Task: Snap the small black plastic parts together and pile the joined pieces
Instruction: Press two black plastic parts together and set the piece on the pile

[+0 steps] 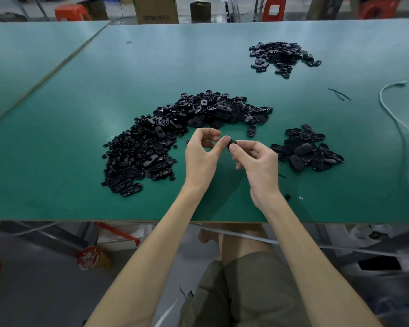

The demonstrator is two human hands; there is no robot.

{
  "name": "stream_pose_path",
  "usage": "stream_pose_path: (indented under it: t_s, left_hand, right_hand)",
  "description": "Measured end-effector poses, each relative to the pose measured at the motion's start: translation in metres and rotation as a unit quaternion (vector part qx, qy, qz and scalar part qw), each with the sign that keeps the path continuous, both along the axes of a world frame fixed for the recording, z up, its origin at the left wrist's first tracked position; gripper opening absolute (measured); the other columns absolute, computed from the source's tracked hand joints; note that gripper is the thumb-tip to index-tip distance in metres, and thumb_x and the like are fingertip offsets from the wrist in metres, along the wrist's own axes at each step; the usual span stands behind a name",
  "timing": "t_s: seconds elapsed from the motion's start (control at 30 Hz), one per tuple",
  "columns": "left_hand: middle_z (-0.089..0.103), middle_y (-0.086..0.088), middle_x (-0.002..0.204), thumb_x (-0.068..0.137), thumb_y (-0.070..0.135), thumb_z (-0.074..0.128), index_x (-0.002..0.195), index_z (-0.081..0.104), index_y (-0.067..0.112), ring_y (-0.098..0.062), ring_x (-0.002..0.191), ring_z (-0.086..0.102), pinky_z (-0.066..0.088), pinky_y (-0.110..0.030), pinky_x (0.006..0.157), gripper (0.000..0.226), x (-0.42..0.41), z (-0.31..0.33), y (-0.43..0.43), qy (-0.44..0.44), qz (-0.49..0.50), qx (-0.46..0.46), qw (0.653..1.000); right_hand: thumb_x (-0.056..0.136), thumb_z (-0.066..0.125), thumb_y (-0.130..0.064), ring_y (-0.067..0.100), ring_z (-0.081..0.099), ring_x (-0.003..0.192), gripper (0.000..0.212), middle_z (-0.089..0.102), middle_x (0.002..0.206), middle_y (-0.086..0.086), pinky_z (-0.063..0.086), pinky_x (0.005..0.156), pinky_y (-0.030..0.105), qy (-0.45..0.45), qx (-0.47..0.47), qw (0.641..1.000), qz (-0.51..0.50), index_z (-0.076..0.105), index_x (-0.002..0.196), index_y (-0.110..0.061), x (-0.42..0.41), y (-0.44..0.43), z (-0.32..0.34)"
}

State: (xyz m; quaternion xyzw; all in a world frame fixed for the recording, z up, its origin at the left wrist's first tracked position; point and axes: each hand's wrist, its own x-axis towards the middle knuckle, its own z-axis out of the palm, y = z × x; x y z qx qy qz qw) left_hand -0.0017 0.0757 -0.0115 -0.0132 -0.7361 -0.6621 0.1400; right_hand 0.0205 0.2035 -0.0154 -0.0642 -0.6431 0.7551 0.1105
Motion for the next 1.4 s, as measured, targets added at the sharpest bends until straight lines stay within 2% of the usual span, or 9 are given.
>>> stream_pose_path:
  t_s: [0.1, 0.17, 0.4, 0.57, 0.7, 0.83, 1.03, 1.2, 1.4]
  left_hand:
    - [0.074, -0.005, 0.100, 0.094, 0.020, 0.075, 0.108, 0.070, 0.008, -0.015, 0.084, 0.069, 0.055, -0.029, 0.081, 0.019, 0.000, 0.001, 0.001, -0.008, -0.048, 0.017, 0.999]
    - [0.076, -0.009, 0.092, 0.096, 0.015, 0.073, 0.108, 0.072, 0.005, -0.014, 0.075, 0.070, 0.054, -0.023, 0.075, 0.016, 0.000, 0.000, 0.000, 0.000, -0.072, 0.037, 0.997]
    - [0.074, 0.003, 0.084, 0.089, 0.015, 0.081, 0.105, 0.076, 0.010, -0.009, 0.081, 0.069, 0.051, -0.017, 0.076, 0.018, 0.001, 0.000, -0.005, -0.003, -0.059, 0.120, 0.991]
    - [0.076, 0.006, 0.082, 0.088, 0.014, 0.081, 0.104, 0.074, 0.008, -0.001, 0.069, 0.066, 0.049, -0.013, 0.066, 0.019, 0.000, 0.001, -0.007, -0.040, -0.059, 0.170, 0.983]
    - [0.079, 0.002, 0.094, 0.090, 0.008, 0.077, 0.106, 0.078, 0.006, -0.005, 0.084, 0.070, 0.051, -0.015, 0.075, 0.016, 0.001, 0.003, -0.007, -0.039, -0.099, 0.173, 0.979]
    - [0.079, -0.002, 0.098, 0.094, 0.004, 0.071, 0.120, 0.073, 0.001, -0.007, 0.089, 0.069, 0.051, -0.017, 0.082, 0.027, 0.002, 0.004, -0.009, -0.042, -0.131, 0.181, 0.974]
    - [0.078, -0.013, 0.108, 0.098, 0.006, 0.066, 0.123, 0.073, 0.009, -0.012, 0.100, 0.071, 0.051, -0.017, 0.087, 0.026, 0.002, 0.006, -0.011, -0.060, -0.163, 0.165, 0.971]
    - [0.078, -0.012, 0.108, 0.097, 0.009, 0.068, 0.122, 0.075, 0.010, -0.010, 0.097, 0.070, 0.049, -0.013, 0.082, 0.026, 0.002, 0.007, -0.013, -0.066, -0.167, 0.176, 0.968]
    - [0.078, -0.004, 0.102, 0.097, 0.015, 0.070, 0.120, 0.077, 0.011, -0.011, 0.097, 0.067, 0.048, -0.017, 0.086, 0.025, 0.002, 0.006, -0.012, -0.070, -0.165, 0.169, 0.969]
  right_hand:
    - [0.090, 0.079, -0.009, 0.010, 0.071, 0.073, 0.007, 0.080, 0.085, 0.002, 0.052, 0.061, 0.020, 0.011, -0.011, 1.000, 0.003, 0.076, 0.095, -0.012, 0.001, 0.000, 0.000]
    - [0.090, 0.079, -0.008, 0.014, 0.075, 0.078, 0.007, 0.080, 0.084, 0.003, 0.052, 0.061, 0.020, 0.017, -0.017, 1.000, 0.007, 0.076, 0.095, -0.011, 0.001, 0.000, 0.000]
    - [0.090, 0.080, -0.011, 0.009, 0.069, 0.078, 0.008, 0.080, 0.085, -0.001, 0.052, 0.062, 0.020, 0.025, 0.006, 0.999, 0.019, 0.079, 0.092, -0.018, 0.000, -0.002, -0.001]
    - [0.091, 0.080, -0.014, 0.012, 0.068, 0.077, 0.007, 0.078, 0.083, 0.001, 0.050, 0.061, 0.021, 0.024, 0.041, 0.998, 0.039, 0.079, 0.087, -0.020, 0.000, -0.003, -0.001]
    - [0.090, 0.080, -0.012, 0.012, 0.068, 0.077, 0.008, 0.078, 0.082, 0.000, 0.050, 0.060, 0.021, 0.021, 0.039, 0.998, 0.035, 0.078, 0.086, -0.019, 0.001, -0.002, -0.001]
    - [0.090, 0.080, -0.012, 0.013, 0.067, 0.075, 0.008, 0.078, 0.081, 0.000, 0.050, 0.060, 0.021, 0.026, 0.039, 0.998, 0.032, 0.079, 0.088, -0.020, 0.001, -0.002, -0.001]
    - [0.091, 0.079, -0.012, 0.009, 0.064, 0.070, 0.002, 0.075, 0.075, -0.003, 0.050, 0.061, 0.021, 0.028, 0.042, 0.998, 0.030, 0.079, 0.093, -0.011, 0.001, -0.001, -0.002]
    - [0.092, 0.078, -0.011, 0.009, 0.063, 0.071, 0.002, 0.076, 0.078, -0.002, 0.050, 0.061, 0.021, 0.024, 0.042, 0.998, 0.032, 0.078, 0.093, -0.011, 0.002, -0.001, -0.001]
    - [0.091, 0.080, -0.013, 0.006, 0.063, 0.069, 0.001, 0.074, 0.074, -0.006, 0.048, 0.061, 0.019, 0.021, 0.048, 0.998, 0.042, 0.079, 0.092, -0.013, 0.002, -0.001, -0.001]
